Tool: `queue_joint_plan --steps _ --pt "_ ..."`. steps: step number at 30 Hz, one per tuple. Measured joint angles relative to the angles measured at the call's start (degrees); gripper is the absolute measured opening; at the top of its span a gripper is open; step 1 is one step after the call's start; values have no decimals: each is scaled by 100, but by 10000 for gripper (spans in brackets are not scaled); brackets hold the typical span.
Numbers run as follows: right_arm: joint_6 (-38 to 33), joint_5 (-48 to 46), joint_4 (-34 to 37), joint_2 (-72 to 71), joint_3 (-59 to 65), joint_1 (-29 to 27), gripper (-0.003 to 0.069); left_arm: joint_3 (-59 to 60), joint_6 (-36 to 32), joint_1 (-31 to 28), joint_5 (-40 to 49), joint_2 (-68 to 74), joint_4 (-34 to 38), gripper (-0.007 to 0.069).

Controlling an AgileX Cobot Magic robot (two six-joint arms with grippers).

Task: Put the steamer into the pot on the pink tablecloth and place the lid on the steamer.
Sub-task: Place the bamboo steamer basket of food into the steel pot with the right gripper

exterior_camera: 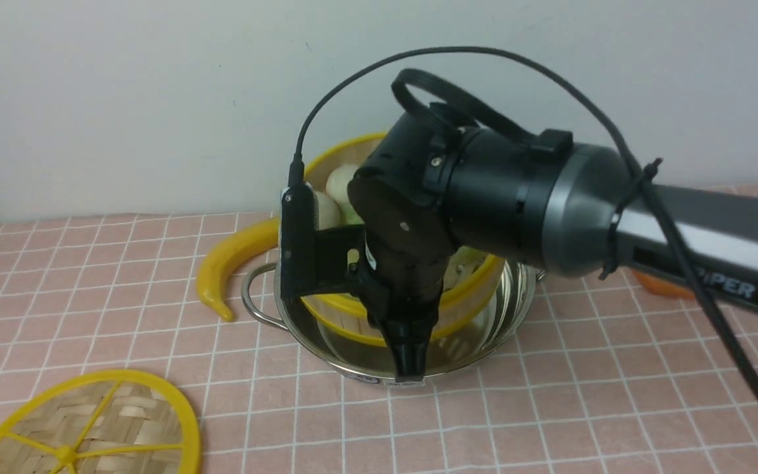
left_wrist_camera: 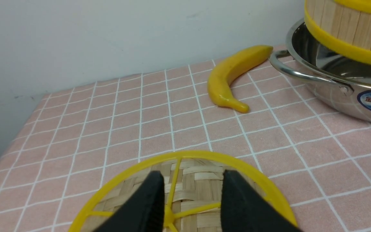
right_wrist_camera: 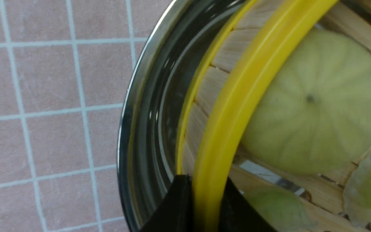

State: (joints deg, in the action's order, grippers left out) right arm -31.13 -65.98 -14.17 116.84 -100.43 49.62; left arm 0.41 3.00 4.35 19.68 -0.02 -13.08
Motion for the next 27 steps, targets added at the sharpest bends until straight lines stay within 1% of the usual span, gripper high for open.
queue_joint_plan --steps 5,10,14,20,21,22,23,24,26,27 --pt "149 12 -195 311 0 0 90 0 0 0 0 0 0 243" --pt "229 60 -164 545 0 -90 90 0 0 0 0 0 0 243" --pt "325 114 -10 631 0 -232 90 0 0 0 0 0 0 243" --pt "410 150 381 631 -18 -299 98 0 0 0 0 0 0 243" --pt "390 155 469 631 -18 -299 107 0 0 0 -5 0 0 243" --pt "339 187 613 631 -26 -299 144 0 -2 0 -5 0 0 243" --pt "340 196 630 626 -26 -299 153 0 -2 0 -5 0 0 243" --pt "340 203 703 620 -49 -299 202 0 -7 0 -5 0 0 243" --pt "344 203 716 616 -57 -299 225 0 -9 0 -5 0 0 243" --pt "378 209 722 616 -69 -299 255 0 -14 0 -5 0 0 243"
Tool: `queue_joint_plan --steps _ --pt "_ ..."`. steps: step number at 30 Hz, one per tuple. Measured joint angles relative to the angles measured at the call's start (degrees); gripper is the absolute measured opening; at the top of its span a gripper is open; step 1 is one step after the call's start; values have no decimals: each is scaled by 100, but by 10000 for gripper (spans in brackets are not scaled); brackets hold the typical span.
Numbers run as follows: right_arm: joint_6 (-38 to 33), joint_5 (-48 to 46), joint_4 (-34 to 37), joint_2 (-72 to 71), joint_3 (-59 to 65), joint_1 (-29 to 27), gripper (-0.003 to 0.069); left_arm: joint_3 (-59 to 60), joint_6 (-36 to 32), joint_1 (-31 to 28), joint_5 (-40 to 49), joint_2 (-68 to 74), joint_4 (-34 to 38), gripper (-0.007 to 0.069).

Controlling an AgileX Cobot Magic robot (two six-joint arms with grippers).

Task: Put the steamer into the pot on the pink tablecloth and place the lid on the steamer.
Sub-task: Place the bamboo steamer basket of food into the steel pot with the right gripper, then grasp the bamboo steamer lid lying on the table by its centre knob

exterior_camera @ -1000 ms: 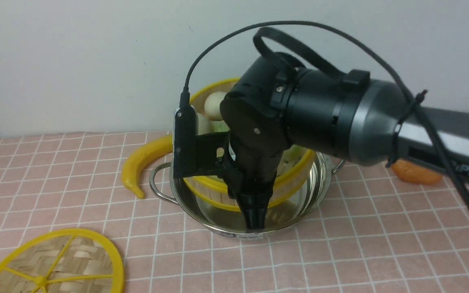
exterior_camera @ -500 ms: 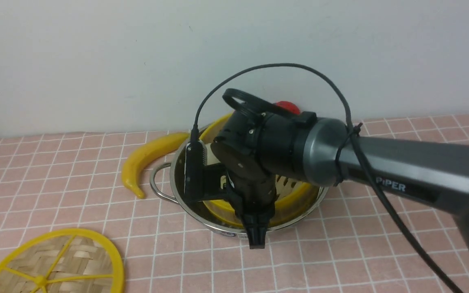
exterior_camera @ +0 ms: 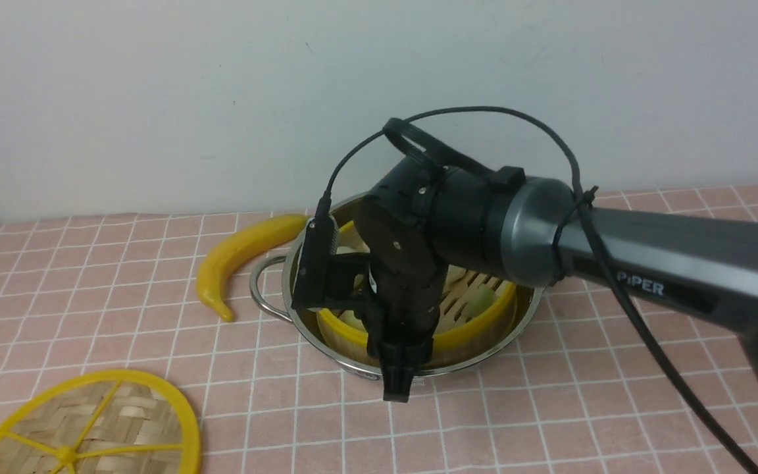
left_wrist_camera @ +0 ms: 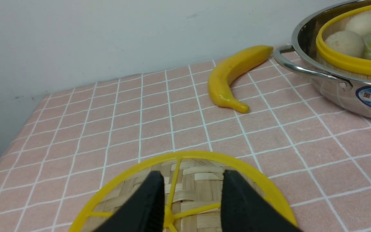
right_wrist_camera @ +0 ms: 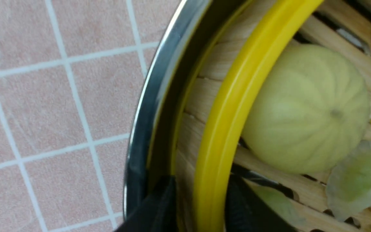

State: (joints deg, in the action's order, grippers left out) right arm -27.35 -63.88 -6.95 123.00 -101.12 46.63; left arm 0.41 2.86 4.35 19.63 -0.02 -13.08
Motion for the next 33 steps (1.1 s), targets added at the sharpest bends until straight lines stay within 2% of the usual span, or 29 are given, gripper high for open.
queue_joint_plan --steps 2,7,14,20,21,23,25,27,29,33 --pt "116 -7 -91 0 -6 0 325 0 0 0 0 0 0 243" --pt "324 -224 -312 0 -166 0 386 0 0 0 0 0 0 243" --pt "461 -617 -92 0 -1191 0 393 0 0 0 0 0 0 243" --pt "993 -634 351 -78 -2090 0 383 0 0 0 0 0 0 243" --pt "1173 -634 400 -104 -2219 0 362 0 0 0 0 0 0 243" --pt "1637 -633 447 -168 -2411 0 273 0 0 0 0 0 0 243" --pt "2113 -635 449 -271 -2472 0 126 0 0 0 0 0 0 243" --pt "2497 -640 435 -375 -2478 0 26 0 0 0 0 0 0 243" --pt "2791 -652 382 -476 -2484 0 -10 0 0 0 0 0 0 243" --pt "3219 -652 436 -635 -2484 0 -15 0 0 0 0 0 0 243"
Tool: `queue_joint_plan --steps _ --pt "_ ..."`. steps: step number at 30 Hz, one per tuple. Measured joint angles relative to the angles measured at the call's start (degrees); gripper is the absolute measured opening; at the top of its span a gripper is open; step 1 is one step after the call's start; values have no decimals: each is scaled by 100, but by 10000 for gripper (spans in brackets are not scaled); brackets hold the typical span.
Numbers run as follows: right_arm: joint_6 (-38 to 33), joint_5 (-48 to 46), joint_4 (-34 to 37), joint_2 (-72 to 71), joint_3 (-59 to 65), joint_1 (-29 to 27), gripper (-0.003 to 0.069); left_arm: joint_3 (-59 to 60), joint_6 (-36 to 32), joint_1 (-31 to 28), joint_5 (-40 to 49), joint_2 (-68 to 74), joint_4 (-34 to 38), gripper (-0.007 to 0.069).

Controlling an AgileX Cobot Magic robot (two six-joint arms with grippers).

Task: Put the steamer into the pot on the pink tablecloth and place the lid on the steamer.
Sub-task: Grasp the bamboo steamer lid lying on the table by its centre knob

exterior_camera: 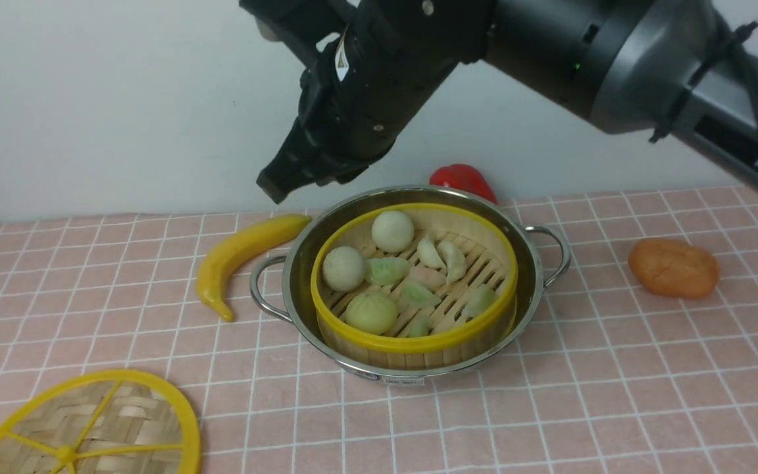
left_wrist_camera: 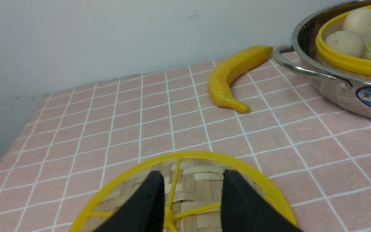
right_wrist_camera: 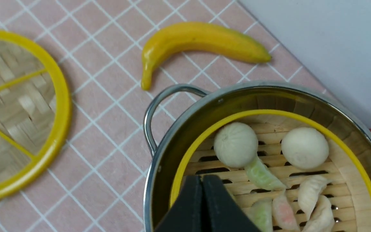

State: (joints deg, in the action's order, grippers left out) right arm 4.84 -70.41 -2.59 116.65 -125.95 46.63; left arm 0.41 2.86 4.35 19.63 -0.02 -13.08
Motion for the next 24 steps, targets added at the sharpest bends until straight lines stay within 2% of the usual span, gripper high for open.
queue_joint_plan --steps 9,12,16,20,21,24 --pt "217 -11 914 -20 -24 0 -7 0 0 0 0 0 0 243" --pt "217 -11 927 -20 -24 0 -4 0 0 0 0 0 0 243" --pt "217 13 482 -117 215 0 1 0 -2 0 0 0 0 243" --pt "217 43 -79 -981 1931 -5 7 0 -7 0 0 0 0 243" --pt "217 53 -79 -1045 1931 -5 7 0 -7 0 0 0 0 243" --pt "217 707 -327 -2334 4029 -105 13 0 -7 0 -5 0 0 243"
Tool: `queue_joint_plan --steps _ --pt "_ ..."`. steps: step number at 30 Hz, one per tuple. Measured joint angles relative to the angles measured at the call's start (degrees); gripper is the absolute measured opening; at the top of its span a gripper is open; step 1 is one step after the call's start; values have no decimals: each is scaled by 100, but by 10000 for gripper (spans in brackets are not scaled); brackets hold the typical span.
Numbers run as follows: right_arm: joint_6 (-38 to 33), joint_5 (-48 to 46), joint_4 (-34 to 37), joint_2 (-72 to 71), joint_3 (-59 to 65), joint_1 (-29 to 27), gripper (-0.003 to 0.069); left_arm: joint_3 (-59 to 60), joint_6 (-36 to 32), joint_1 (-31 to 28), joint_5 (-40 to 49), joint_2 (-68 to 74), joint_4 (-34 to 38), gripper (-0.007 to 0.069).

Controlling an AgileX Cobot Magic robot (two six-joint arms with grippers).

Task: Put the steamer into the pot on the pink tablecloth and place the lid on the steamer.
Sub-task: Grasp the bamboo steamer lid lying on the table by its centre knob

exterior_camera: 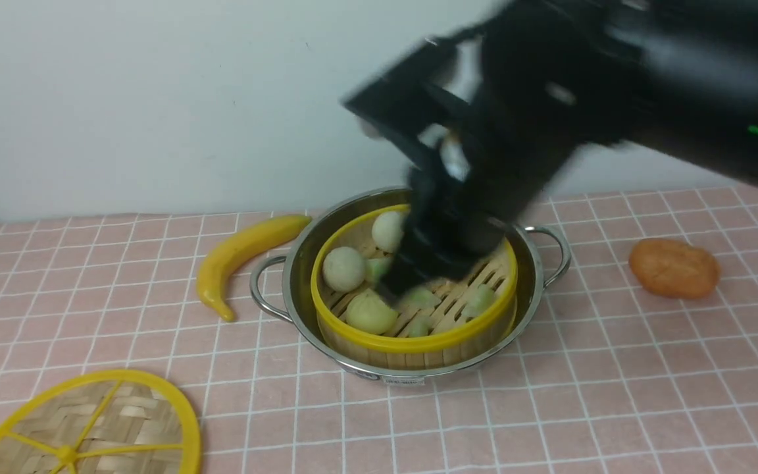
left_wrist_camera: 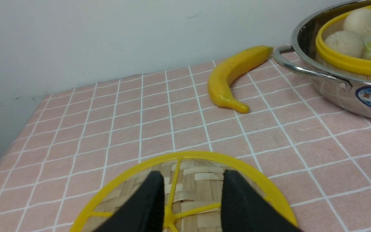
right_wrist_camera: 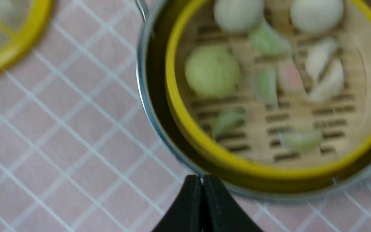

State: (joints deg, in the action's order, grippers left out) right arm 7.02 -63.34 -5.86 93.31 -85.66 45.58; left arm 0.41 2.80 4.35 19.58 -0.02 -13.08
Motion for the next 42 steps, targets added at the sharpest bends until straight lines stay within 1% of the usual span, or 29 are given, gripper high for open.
queue_joint_plan --steps 2,3,5,6,7,8,9,10,11,13,15,16,18,23,30,42 --pt "21 637 -143 -813 1090 -177 17 0 0 0 0 0 0 243" --pt "94 1267 -229 -1566 2031 -401 23 0 0 0 0 0 0 243" --pt "240 1913 -293 -2298 2912 -770 27 0 0 0 0 0 0 243" --pt "311 2144 -309 -2565 3127 -993 29 0 0 0 0 0 0 243" --pt "461 2576 -344 -3091 3826 -1357 33 0 0 0 0 0 0 243" --pt "515 2713 -345 -3269 3919 -1421 34 0 0 0 0 0 0 243" --pt "720 3190 -350 -3956 4710 -1991 37 0 0 0 0 0 0 243" --pt "831 3451 -350 -4367 5103 -2302 39 0 0 0 0 0 0 243" --pt "847 3497 -350 -4447 5176 -2302 40 0 0 0 0 0 0 243" --pt "975 3947 -424 -5457 6058 -3072 46 0 0 0 0 0 0 243" --pt "1011 4044 -480 -6176 6607 -3450 50 0 0 0 0 0 0 243" --pt "1016 4054 -488 -6242 6655 -3519 51 0 0 0 0 0 0 243" --pt "1032 4069 -494 -7057 7226 -3834 59 0 0 0 0 0 0 243" --pt "1049 4075 -494 -8143 7901 -3948 77 0 0 0 0 0 0 243" --pt "1049 4132 -494 -9100 8397 -3948 106 0 0 0 0 0 0 243" --pt "1049 4236 -494 -9301 8609 -3948 143 0 0 0 0 0 0 243"
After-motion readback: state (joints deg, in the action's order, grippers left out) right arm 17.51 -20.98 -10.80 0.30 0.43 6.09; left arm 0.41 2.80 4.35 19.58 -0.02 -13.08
